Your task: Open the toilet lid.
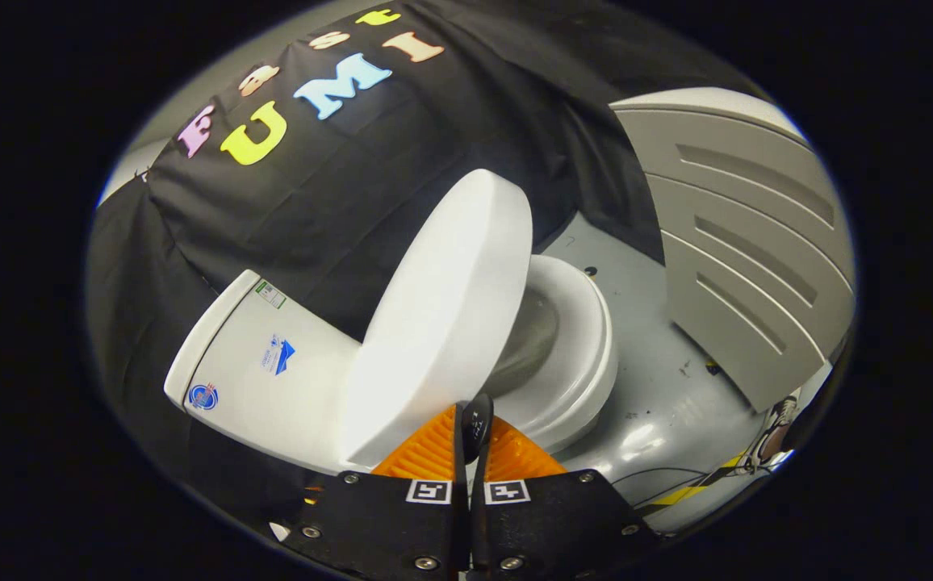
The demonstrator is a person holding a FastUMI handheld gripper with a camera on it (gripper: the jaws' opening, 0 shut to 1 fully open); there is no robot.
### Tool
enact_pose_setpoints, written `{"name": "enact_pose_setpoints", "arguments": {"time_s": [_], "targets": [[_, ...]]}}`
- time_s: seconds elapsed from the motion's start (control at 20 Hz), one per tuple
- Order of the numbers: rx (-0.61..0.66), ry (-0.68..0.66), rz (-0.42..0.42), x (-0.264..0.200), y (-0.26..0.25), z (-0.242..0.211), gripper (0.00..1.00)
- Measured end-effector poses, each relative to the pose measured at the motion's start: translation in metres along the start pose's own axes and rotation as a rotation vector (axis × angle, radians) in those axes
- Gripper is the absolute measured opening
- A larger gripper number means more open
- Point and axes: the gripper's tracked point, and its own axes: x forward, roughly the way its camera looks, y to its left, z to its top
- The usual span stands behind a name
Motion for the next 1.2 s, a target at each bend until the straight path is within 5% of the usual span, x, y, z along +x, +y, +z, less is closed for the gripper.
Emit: {"name": "enact_pose_setpoints", "arguments": {"time_s": [1.2], "targets": [[-0.22, -0.085, -0.106, -0.026, 0.055, 0.02, 0.01]]}}
